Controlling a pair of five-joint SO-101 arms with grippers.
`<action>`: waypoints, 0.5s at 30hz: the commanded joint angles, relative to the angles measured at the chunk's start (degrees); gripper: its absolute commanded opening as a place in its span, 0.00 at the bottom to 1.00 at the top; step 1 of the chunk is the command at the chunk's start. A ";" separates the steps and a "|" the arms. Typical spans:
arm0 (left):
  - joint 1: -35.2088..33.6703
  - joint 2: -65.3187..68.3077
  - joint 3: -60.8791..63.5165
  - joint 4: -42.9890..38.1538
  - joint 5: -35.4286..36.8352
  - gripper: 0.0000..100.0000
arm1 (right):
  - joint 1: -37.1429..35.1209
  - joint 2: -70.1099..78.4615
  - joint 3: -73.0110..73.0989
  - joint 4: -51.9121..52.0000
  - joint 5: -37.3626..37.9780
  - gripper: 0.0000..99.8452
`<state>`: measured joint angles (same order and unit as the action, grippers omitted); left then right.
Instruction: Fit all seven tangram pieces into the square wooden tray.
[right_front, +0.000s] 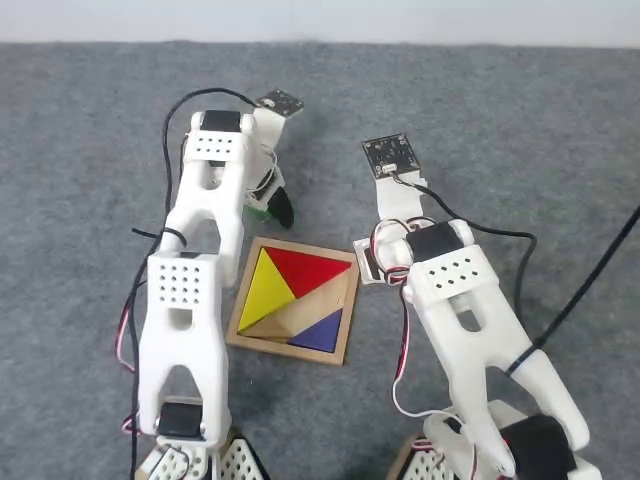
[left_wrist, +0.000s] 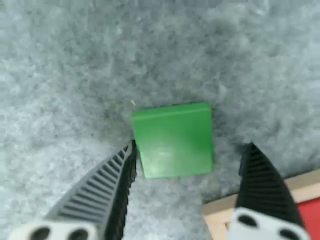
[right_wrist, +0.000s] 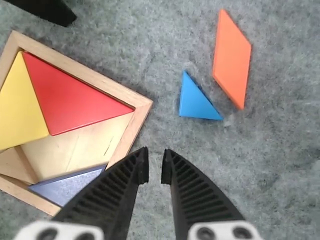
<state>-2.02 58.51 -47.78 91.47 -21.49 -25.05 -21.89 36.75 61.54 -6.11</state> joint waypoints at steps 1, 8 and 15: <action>1.49 1.23 -6.02 3.43 -0.44 0.32 | 0.75 -0.48 -3.34 0.40 0.62 0.06; 3.08 7.74 -16.75 8.00 -0.88 0.23 | 0.75 -0.48 -3.34 0.40 0.62 0.06; 2.99 9.93 -20.79 9.05 -0.79 0.17 | 0.75 -0.48 -3.34 0.40 0.70 0.06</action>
<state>1.14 68.44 -66.42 99.12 -21.93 -25.05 -21.89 36.75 61.54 -6.11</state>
